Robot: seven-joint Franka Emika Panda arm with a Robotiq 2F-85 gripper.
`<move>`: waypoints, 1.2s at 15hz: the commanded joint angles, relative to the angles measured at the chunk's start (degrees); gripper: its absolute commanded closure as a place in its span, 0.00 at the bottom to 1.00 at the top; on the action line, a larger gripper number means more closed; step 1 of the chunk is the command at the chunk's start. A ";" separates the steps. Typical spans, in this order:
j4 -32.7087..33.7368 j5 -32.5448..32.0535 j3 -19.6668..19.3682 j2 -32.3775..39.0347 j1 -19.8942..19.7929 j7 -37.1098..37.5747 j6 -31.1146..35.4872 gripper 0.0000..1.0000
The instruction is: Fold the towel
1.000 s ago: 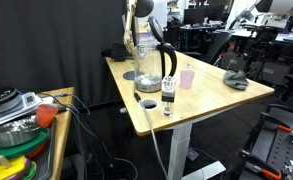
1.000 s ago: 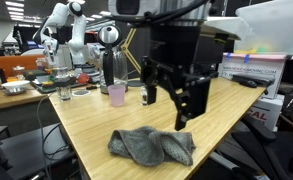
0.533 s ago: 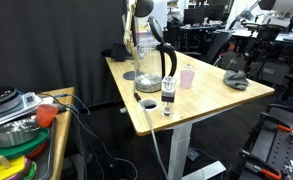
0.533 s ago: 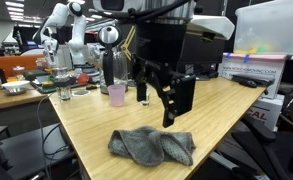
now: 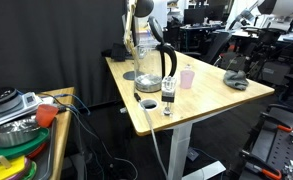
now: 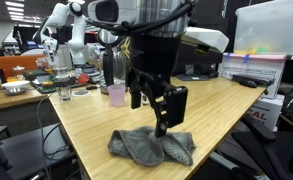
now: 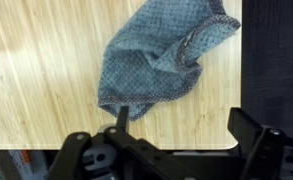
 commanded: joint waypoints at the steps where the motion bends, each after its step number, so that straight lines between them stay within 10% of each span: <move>1: -2.03 0.11 0.54 -0.25 -0.46 0.24 0.70 0.00; 18: 2.86 3.92 2.70 12.89 1.39 3.38 5.78 0.00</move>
